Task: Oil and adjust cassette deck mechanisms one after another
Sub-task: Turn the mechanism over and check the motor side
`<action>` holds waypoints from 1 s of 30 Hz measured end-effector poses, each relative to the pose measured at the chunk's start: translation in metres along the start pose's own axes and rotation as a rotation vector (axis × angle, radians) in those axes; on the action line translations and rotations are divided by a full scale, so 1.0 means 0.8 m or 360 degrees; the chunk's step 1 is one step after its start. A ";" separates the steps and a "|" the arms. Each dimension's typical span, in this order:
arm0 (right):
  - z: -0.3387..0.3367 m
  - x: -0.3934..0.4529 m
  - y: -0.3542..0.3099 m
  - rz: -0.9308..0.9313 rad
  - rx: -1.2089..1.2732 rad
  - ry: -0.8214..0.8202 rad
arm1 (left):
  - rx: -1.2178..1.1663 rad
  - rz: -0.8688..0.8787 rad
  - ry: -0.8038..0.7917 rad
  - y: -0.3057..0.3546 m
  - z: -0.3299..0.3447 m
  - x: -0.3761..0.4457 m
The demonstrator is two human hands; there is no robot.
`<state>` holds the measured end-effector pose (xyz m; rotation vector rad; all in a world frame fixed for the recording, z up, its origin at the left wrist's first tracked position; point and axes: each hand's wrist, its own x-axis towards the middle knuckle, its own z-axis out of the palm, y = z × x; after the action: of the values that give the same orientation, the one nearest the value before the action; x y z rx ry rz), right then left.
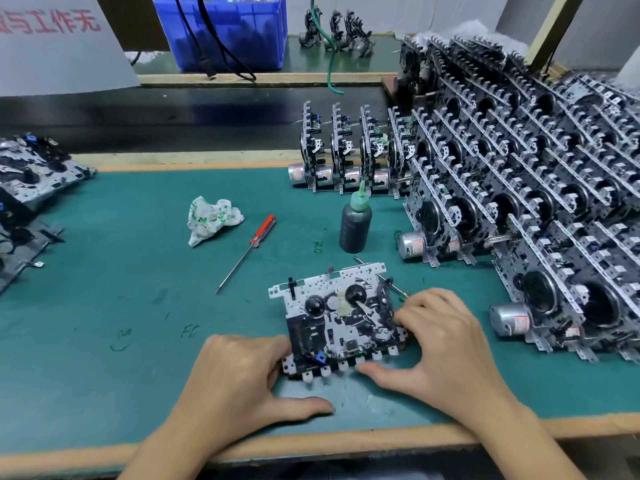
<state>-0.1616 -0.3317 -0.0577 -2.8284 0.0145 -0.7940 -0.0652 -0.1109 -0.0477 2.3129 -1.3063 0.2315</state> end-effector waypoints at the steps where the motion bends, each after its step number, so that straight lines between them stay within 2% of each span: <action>1: 0.001 0.000 -0.001 0.0016 -0.0010 0.0023 | 0.0005 0.0027 0.0008 0.000 0.000 0.000; 3: 0.001 0.000 -0.001 0.0017 -0.0008 0.0042 | 0.0039 -0.0006 0.0038 0.000 0.000 0.000; 6: 0.000 -0.001 0.004 -0.0039 0.0101 -0.0061 | 0.0055 -0.0104 0.0068 0.002 0.003 -0.001; 12: 0.000 -0.004 0.007 -0.0069 0.0149 -0.0076 | 0.0083 -0.0087 0.0108 -0.001 0.003 -0.003; 16: -0.002 -0.002 0.008 -0.0077 0.0244 -0.0141 | 0.0101 -0.0207 0.0204 0.004 0.006 -0.002; 22: 0.002 -0.004 0.004 -0.0071 0.0171 -0.0078 | 0.0039 -0.0217 0.0138 0.002 0.001 0.000; 30: -0.001 -0.003 0.002 -0.0111 0.0266 -0.0133 | 0.0135 -0.0506 0.0219 0.011 0.010 0.001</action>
<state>-0.1641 -0.3335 -0.0590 -2.7129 -0.1563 -0.6568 -0.0729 -0.1188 -0.0517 2.4857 -0.8633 0.3378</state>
